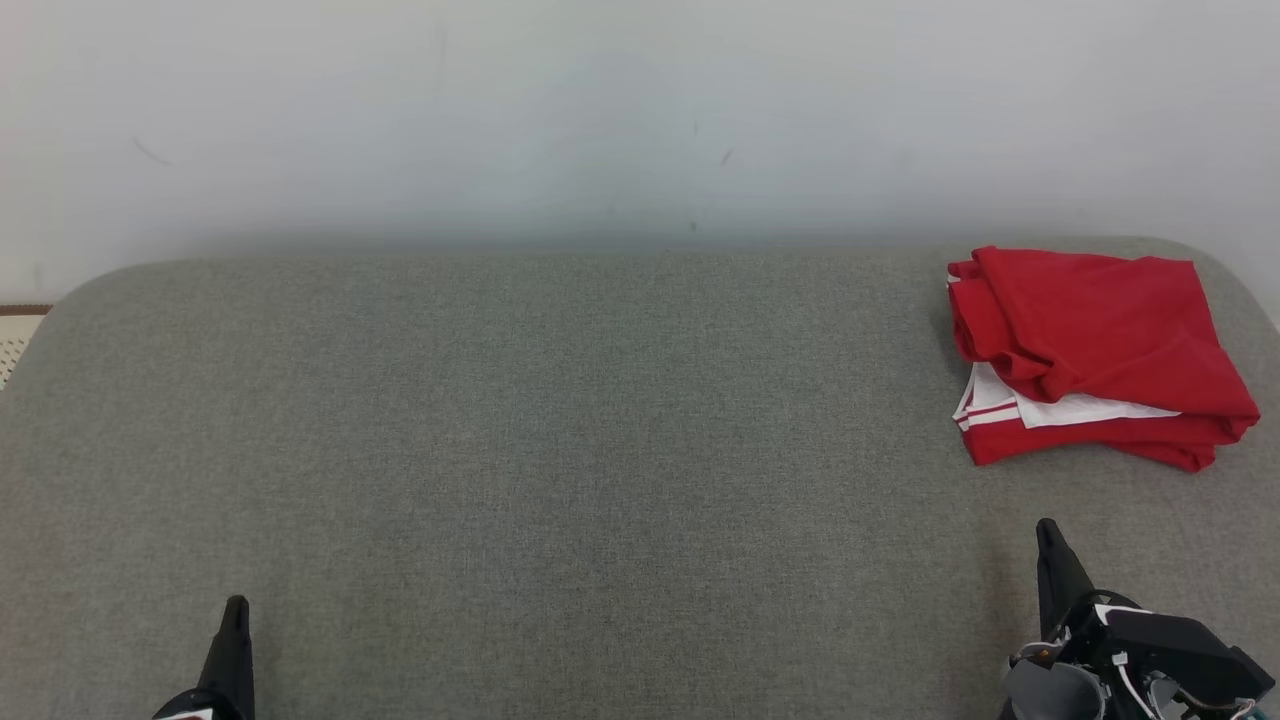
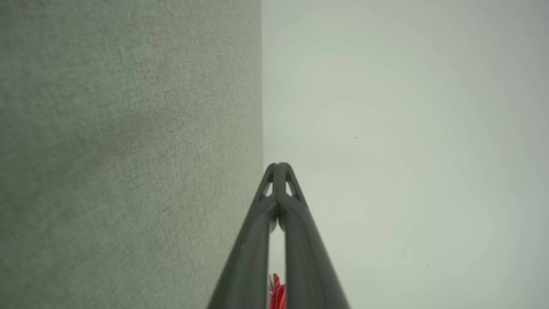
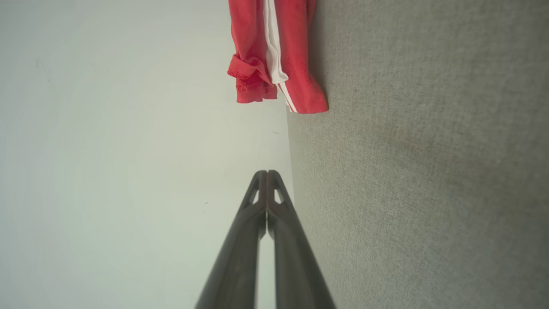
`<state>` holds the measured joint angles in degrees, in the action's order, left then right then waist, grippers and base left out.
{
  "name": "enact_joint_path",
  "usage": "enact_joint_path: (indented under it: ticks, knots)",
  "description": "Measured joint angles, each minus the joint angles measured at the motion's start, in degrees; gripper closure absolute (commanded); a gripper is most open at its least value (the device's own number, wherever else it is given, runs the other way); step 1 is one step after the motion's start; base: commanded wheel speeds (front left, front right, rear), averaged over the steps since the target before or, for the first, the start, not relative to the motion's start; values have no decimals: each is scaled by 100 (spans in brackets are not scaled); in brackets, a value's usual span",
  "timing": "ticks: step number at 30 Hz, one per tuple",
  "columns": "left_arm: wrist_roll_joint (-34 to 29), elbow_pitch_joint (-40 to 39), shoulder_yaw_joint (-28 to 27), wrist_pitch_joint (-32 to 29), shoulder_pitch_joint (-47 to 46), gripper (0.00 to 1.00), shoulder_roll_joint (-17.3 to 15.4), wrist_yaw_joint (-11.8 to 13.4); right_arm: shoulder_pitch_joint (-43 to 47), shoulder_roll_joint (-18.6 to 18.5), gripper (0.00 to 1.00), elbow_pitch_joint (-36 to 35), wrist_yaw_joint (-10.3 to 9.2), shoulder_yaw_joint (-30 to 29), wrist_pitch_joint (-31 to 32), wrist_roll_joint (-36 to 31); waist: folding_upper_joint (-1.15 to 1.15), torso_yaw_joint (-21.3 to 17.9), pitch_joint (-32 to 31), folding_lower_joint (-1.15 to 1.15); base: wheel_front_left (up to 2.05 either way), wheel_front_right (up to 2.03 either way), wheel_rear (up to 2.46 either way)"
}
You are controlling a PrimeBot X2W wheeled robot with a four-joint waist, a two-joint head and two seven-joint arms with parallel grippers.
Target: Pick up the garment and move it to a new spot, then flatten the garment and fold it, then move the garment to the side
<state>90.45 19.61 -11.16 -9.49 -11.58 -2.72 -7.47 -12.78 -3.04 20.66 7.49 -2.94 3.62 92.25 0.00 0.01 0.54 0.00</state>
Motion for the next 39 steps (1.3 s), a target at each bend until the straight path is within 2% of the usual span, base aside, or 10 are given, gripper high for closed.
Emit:
enact_joint_path:
  ticks: [39]
  knots:
    - [30,8,-2,-4,-13,100,-1,0,-16,7,100,8,0,-13,25,15,0,0,0,0,0,0,0]
